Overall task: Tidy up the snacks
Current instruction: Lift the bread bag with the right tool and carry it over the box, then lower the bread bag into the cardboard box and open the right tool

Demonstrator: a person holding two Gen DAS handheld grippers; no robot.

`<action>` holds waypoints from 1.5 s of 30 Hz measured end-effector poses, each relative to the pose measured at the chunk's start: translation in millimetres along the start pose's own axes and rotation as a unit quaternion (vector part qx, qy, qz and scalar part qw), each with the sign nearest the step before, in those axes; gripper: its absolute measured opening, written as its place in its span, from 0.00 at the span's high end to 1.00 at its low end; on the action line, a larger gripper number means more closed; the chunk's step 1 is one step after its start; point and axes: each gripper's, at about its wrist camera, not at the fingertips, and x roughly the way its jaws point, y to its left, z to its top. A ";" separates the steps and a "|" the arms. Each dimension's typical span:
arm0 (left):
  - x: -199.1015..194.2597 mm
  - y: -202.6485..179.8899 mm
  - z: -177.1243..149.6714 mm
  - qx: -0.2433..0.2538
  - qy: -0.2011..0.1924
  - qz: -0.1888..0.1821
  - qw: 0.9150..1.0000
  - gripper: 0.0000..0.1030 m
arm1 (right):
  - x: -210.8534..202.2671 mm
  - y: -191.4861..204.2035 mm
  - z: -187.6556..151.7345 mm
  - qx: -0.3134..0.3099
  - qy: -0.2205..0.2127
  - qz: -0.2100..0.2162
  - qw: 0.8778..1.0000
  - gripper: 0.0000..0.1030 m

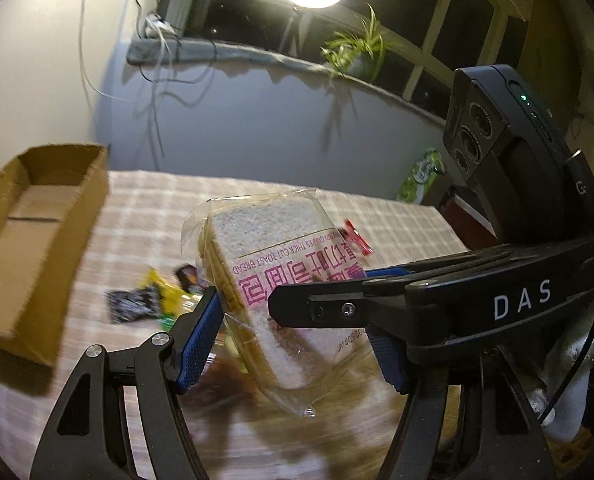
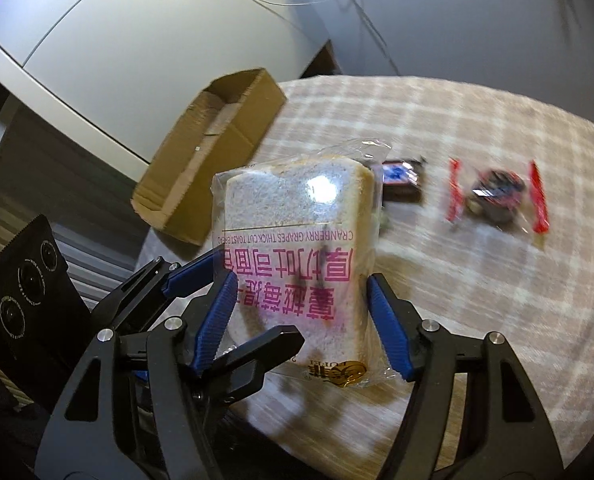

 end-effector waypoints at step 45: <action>-67.6 188.2 16.2 -0.099 -0.057 0.131 0.985 0.33 | 154.9 154.6 114.0 -0.114 0.048 0.062 0.990 0.32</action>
